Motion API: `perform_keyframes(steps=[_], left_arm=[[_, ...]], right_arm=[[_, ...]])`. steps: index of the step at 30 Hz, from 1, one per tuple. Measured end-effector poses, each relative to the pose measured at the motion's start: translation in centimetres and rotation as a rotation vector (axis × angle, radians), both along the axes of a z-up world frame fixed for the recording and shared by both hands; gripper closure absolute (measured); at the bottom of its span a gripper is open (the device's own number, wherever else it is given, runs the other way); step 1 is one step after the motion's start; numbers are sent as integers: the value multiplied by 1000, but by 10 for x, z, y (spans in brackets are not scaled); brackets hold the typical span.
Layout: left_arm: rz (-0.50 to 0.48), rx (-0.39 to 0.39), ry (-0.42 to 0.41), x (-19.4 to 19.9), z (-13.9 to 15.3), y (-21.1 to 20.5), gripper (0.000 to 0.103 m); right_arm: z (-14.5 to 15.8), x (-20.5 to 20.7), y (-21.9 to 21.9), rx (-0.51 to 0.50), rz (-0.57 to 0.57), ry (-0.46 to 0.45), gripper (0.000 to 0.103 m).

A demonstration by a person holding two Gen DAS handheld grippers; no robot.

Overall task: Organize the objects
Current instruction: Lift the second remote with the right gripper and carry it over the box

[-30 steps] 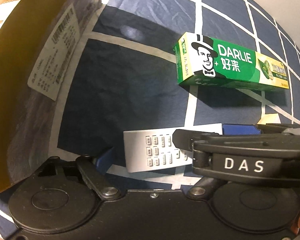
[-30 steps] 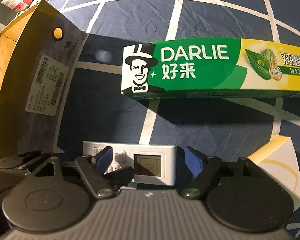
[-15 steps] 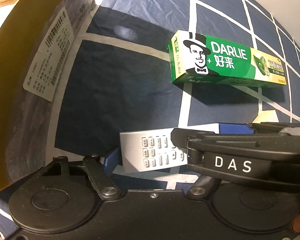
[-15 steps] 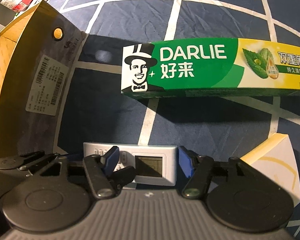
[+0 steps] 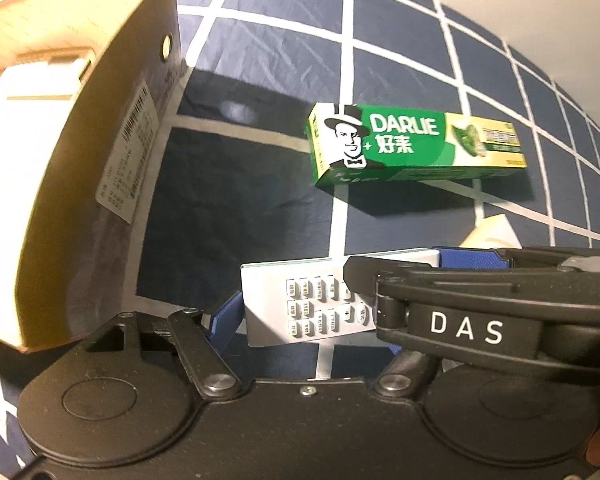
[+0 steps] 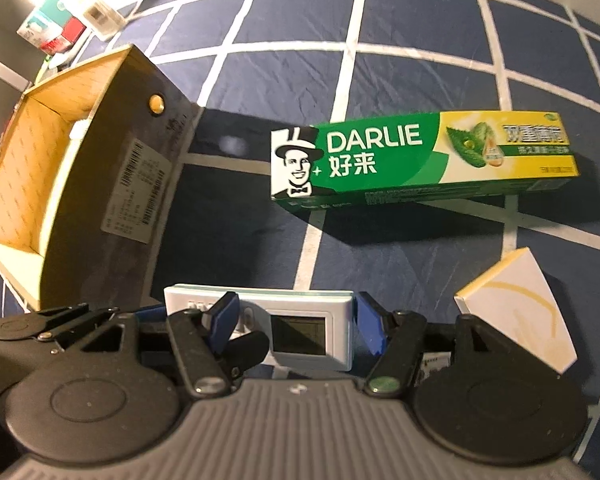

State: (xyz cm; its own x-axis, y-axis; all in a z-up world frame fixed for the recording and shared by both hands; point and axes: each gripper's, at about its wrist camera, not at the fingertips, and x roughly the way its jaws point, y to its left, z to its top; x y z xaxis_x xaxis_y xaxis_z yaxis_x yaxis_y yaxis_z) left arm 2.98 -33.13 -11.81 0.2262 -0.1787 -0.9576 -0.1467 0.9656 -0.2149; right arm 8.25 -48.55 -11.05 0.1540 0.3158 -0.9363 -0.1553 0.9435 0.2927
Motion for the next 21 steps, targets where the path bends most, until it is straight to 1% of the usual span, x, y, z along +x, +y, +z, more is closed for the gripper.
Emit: perform_keyframes(steps=[11, 21], left_arm=[[-53, 25, -68, -28, 38, 19, 36], [-97, 46, -114, -44, 71, 59, 36]], right_arm=[[38, -35, 20, 14, -61, -73, 40], [70, -55, 62, 32, -113, -125, 40]])
